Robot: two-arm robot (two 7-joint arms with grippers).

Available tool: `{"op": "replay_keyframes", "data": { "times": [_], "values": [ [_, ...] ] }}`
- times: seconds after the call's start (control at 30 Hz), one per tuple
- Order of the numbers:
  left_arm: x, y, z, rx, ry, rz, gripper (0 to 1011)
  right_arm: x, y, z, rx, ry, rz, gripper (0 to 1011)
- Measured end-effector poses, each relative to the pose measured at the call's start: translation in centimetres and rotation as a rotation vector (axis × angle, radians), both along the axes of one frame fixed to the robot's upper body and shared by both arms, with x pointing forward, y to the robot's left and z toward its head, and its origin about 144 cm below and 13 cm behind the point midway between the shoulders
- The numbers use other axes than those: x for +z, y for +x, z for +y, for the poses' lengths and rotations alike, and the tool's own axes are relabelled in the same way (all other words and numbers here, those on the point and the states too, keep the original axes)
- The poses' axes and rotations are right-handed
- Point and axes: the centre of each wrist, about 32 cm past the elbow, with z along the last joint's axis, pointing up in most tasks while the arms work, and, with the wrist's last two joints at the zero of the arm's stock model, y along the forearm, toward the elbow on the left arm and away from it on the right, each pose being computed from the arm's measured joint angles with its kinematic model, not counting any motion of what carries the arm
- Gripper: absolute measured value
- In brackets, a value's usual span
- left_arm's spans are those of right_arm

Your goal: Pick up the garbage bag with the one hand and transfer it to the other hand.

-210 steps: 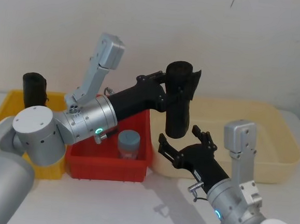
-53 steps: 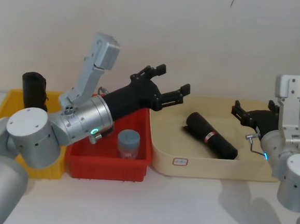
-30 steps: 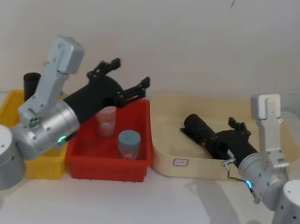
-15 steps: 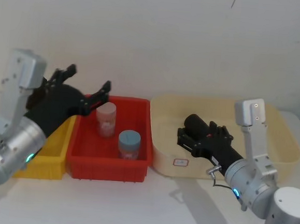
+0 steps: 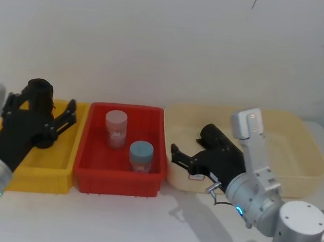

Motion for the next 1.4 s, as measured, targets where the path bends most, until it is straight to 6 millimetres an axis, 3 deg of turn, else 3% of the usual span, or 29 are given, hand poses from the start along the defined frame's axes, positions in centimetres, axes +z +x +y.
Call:
{"op": "replay_keyframes", "data": {
  "times": [0.5, 1.4],
  "values": [
    [-0.5, -2.1, 1.2, 0.089, 0.000, 0.011, 1001, -0.4, 1.6, 1.5, 0.084, -0.043, 0.018, 1000],
    [-0.7, -2.9, 1.6, 0.121, 0.000, 0.015, 1002, 0.5, 3.2, 2.9, 0.206, -0.047, 0.092, 1001]
  ]
}}
